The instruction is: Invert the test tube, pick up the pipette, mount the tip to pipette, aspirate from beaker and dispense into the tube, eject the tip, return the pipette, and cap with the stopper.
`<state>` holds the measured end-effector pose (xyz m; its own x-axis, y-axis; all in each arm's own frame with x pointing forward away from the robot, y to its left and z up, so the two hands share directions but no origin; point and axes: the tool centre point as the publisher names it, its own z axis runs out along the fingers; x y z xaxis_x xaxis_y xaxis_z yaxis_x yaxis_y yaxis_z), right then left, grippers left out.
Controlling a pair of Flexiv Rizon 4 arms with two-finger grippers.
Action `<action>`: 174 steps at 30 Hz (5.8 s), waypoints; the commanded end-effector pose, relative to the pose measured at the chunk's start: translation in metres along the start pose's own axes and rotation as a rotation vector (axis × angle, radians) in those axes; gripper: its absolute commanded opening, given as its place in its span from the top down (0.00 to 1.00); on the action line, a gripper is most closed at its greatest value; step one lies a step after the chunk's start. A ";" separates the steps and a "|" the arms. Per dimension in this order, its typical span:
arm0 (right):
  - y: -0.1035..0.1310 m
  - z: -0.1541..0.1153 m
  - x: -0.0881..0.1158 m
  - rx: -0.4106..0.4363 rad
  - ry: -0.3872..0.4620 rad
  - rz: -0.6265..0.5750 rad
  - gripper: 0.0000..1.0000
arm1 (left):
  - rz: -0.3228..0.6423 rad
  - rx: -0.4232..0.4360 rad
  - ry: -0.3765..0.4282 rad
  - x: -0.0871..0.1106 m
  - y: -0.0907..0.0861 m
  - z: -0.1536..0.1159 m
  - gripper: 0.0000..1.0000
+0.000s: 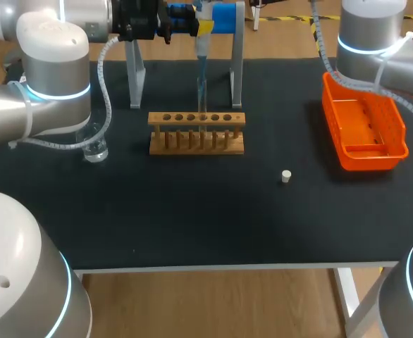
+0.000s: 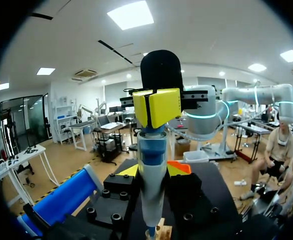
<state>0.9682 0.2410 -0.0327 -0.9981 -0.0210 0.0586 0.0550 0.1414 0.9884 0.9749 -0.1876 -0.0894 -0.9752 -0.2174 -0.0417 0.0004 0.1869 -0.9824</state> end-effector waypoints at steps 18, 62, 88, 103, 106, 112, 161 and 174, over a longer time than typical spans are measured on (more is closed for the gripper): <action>0.060 -0.059 -0.002 -0.077 -0.078 -0.137 0.00 | 0.001 0.005 -0.005 -0.001 -0.006 -0.001 1.00; -0.145 -0.089 0.029 0.184 -0.104 -0.157 0.00 | 0.001 0.005 -0.005 -0.001 -0.006 -0.001 1.00; -0.231 -0.026 0.010 0.263 -0.055 -0.110 0.00 | 0.001 0.005 -0.005 -0.001 -0.006 -0.001 1.00; -0.255 -0.003 -0.008 0.300 -0.033 -0.105 0.00 | 0.001 0.005 -0.005 -0.001 -0.006 -0.001 1.00; -0.258 0.002 -0.010 0.309 -0.026 -0.111 0.00 | 0.001 0.005 -0.005 -0.001 -0.006 -0.001 1.00; -0.266 0.011 -0.014 0.318 -0.026 -0.110 0.00 | 0.001 0.005 -0.005 -0.001 -0.006 -0.001 1.00; -0.274 0.053 -0.030 0.387 -0.065 -0.137 0.00 | 0.001 0.005 -0.005 -0.001 -0.006 -0.001 1.00; -0.274 0.053 -0.029 0.388 -0.071 -0.136 0.00 | 0.001 0.005 -0.005 -0.001 -0.006 -0.001 1.00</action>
<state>0.9811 0.2560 -0.3136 -0.9957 0.0017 -0.0929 -0.0795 0.5033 0.8604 0.9761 -0.1874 -0.0840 -0.9744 -0.2207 -0.0432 0.0023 0.1824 -0.9832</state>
